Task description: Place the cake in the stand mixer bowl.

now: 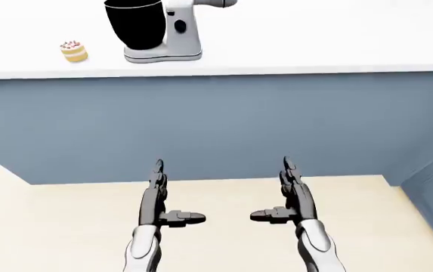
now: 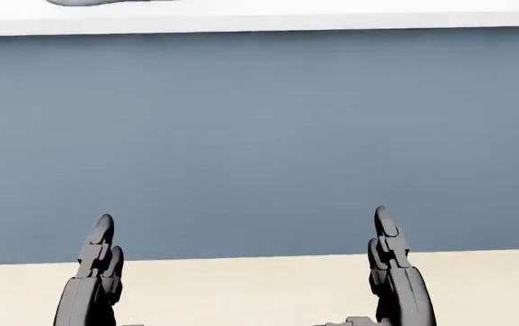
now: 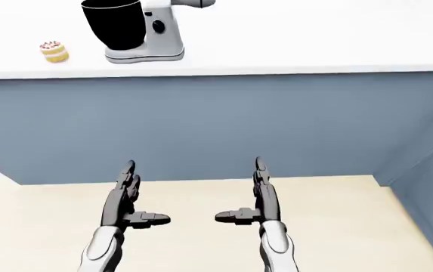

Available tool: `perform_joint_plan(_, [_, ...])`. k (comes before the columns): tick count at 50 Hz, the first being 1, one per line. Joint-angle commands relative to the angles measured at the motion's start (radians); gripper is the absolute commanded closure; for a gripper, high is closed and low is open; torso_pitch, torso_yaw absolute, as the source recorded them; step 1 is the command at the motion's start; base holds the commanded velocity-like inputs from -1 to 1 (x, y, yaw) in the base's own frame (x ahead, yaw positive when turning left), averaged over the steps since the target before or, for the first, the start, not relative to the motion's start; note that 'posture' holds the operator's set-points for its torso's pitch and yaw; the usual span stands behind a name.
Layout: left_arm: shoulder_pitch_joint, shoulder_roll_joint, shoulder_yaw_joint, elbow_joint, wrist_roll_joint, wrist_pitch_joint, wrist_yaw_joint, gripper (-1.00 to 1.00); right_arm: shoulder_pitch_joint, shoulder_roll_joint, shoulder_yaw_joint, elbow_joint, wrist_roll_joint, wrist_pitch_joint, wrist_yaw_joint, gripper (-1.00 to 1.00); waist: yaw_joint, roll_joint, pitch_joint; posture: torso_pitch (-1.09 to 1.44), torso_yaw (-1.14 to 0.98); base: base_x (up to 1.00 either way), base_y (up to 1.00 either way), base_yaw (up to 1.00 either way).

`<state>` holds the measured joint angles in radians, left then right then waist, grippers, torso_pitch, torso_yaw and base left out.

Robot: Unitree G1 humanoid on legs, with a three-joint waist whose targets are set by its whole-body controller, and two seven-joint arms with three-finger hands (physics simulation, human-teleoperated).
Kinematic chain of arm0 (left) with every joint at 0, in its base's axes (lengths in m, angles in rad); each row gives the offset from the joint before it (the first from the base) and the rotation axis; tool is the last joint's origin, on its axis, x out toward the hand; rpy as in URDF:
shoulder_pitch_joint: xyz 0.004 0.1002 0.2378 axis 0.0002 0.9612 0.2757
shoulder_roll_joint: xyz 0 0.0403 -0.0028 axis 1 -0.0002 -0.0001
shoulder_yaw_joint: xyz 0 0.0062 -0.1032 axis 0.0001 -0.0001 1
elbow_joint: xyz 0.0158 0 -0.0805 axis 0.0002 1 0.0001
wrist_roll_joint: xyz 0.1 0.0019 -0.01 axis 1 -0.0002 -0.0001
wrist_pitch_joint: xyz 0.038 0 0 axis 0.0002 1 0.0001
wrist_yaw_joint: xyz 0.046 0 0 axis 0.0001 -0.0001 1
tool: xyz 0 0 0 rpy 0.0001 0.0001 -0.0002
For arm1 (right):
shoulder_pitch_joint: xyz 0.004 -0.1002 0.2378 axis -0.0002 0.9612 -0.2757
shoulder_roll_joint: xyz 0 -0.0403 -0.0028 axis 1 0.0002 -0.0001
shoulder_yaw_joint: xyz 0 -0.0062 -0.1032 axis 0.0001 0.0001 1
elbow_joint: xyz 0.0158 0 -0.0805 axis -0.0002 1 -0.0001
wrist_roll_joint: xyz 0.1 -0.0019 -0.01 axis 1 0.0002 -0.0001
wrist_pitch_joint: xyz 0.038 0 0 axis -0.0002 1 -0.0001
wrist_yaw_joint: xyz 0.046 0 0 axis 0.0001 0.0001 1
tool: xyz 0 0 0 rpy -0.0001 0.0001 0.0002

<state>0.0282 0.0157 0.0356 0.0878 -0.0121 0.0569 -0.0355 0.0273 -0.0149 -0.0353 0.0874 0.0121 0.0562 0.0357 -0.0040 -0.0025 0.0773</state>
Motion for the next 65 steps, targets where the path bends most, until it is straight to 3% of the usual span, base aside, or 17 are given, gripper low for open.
perform_joint_plan(1, [-0.028,0.007,0.005,-0.106,-0.001,-0.053,0.000,-1.00,-0.037,-0.005,0.006,-0.095,-0.011,-0.035,-0.004,-1.00,-0.002,-0.008,-0.001,0.00,0.00,0.00,0.00,0.00])
perform_joint_plan(3, [-0.025,0.007,0.005,-0.107,0.007,-0.063,0.002,-1.00,-0.032,-0.004,0.008,-0.105,-0.019,-0.029,-0.007,-1.00,0.009,-0.001,-0.062,0.00,0.00,0.00,0.00,0.00])
perform_joint_plan(4, [-0.021,0.007,0.003,-0.116,0.015,-0.068,0.006,-1.00,-0.029,-0.003,0.010,-0.112,-0.024,-0.027,-0.009,-1.00,0.009,-0.001,-0.052,0.00,0.00,0.00,0.00,0.00])
perform_joint_plan(5, [-0.017,0.007,0.002,-0.127,0.019,-0.067,0.006,-1.00,-0.025,-0.003,0.012,-0.127,-0.031,-0.020,-0.012,-1.00,0.007,-0.006,-0.016,0.00,0.00,0.00,0.00,0.00])
perform_joint_plan(7, [-0.019,0.007,0.006,-0.128,0.022,-0.070,0.008,-1.00,-0.021,-0.003,0.010,-0.139,-0.037,-0.019,-0.015,-1.00,0.008,-0.007,-0.069,0.00,0.00,0.00,0.00,0.00])
perform_joint_plan(8, [-0.020,0.007,0.006,-0.128,0.023,-0.071,0.009,-1.00,-0.020,-0.004,0.010,-0.146,-0.041,-0.018,-0.016,-1.00,0.009,-0.007,-0.074,0.00,0.00,0.00,0.00,0.00])
perform_joint_plan(21, [-0.035,0.011,0.018,-0.122,0.028,-0.072,0.022,-1.00,-0.027,-0.006,0.022,-0.239,-0.097,0.055,-0.016,-1.00,0.008,-0.004,-0.089,0.00,0.00,0.00,0.00,0.00])
perform_joint_plan(27, [-0.034,0.015,0.026,-0.188,0.027,-0.028,0.021,-1.00,-0.029,-0.006,0.023,-0.289,-0.129,0.084,-0.019,-1.00,0.008,-0.003,-0.091,0.00,0.00,0.00,0.00,0.00])
perform_joint_plan(47, [-0.043,0.020,0.060,-0.525,0.016,0.188,0.024,-1.00,-0.082,-0.025,0.004,-0.626,-0.238,0.362,0.037,-1.00,0.008,-0.001,-0.079,0.00,0.00,0.00,0.00,0.00])
perform_joint_plan(61, [-0.072,0.031,0.093,-0.670,-0.010,0.293,0.032,-1.00,-0.130,-0.028,0.018,-0.703,-0.344,0.461,0.057,-1.00,0.009,0.002,-0.077,0.00,0.00,0.00,0.00,0.00])
perform_joint_plan(62, [-0.077,0.033,0.098,-0.675,-0.013,0.298,0.034,-1.00,-0.129,-0.028,0.018,-0.706,-0.348,0.463,0.058,-1.00,0.008,0.007,-0.093,0.00,0.00,0.00,0.08,0.00])
perform_joint_plan(65, [-0.081,0.036,0.100,-0.675,-0.012,0.296,0.036,-1.00,-0.132,-0.027,0.019,-0.703,-0.357,0.468,0.060,-1.00,0.004,0.004,-0.070,0.00,0.00,0.00,0.18,0.00])
